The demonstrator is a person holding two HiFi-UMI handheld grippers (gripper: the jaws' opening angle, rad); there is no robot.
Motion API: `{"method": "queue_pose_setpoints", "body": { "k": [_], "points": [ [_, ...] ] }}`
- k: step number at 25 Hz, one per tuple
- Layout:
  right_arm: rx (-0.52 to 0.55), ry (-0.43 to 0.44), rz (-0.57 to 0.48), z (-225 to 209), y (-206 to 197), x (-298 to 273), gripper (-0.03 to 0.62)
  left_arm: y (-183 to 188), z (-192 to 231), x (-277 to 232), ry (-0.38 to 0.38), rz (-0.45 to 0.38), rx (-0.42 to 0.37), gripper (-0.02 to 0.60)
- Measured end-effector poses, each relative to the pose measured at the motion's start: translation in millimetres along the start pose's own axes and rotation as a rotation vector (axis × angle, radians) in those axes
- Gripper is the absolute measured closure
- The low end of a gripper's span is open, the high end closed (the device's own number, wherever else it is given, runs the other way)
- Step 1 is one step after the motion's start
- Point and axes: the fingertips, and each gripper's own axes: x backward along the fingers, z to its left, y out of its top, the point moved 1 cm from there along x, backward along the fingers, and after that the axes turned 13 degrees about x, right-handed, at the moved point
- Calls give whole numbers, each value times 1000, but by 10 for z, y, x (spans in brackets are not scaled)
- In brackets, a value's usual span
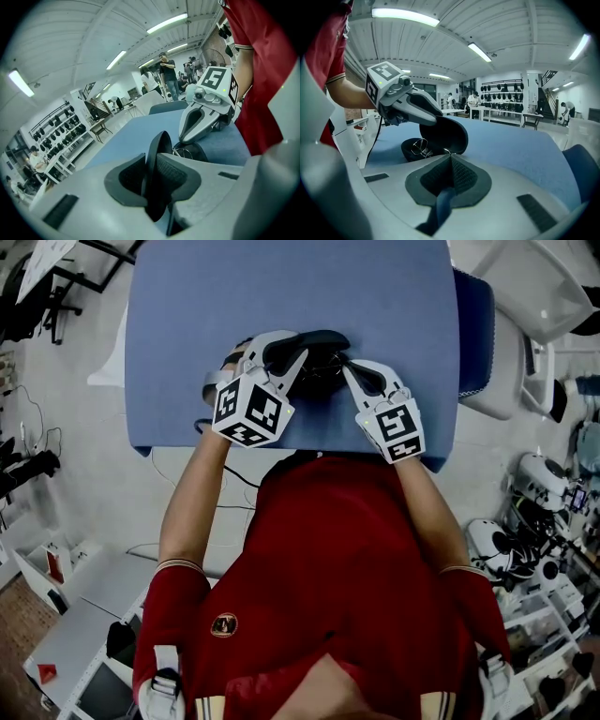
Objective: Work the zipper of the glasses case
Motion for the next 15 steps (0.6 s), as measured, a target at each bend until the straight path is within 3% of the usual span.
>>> {"method": "queue_pose_setpoints", "body": {
  "k": [15],
  "points": [
    [22, 0, -38, 36, 13, 77, 602, -9, -408, 188, -50, -33, 38, 500]
  ]
}}
